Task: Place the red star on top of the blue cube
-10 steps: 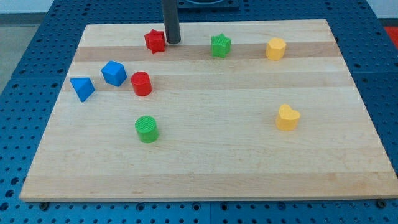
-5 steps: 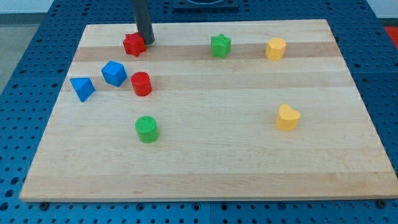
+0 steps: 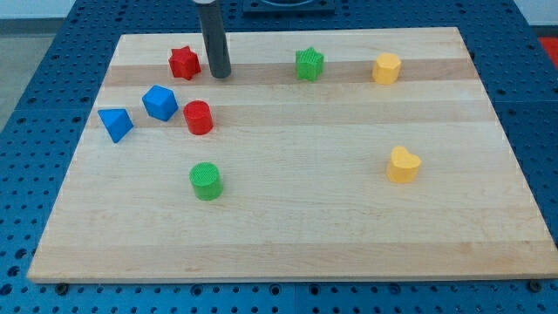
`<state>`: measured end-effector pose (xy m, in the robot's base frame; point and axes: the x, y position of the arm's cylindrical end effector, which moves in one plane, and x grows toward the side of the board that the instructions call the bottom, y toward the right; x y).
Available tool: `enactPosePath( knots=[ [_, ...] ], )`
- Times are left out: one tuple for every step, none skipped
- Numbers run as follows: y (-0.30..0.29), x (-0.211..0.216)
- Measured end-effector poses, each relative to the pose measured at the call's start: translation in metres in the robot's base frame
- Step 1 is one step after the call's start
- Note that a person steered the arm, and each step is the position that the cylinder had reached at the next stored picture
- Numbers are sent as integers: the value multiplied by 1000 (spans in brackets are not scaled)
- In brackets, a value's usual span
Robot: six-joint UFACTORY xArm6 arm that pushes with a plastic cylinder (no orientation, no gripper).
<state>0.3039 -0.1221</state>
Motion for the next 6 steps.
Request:
enactPosePath(
  knots=[
    [-14,20],
    [-14,20],
    [-17,1],
    [-25,-14],
    [-25,-14],
    [-36,-14]
  ],
)
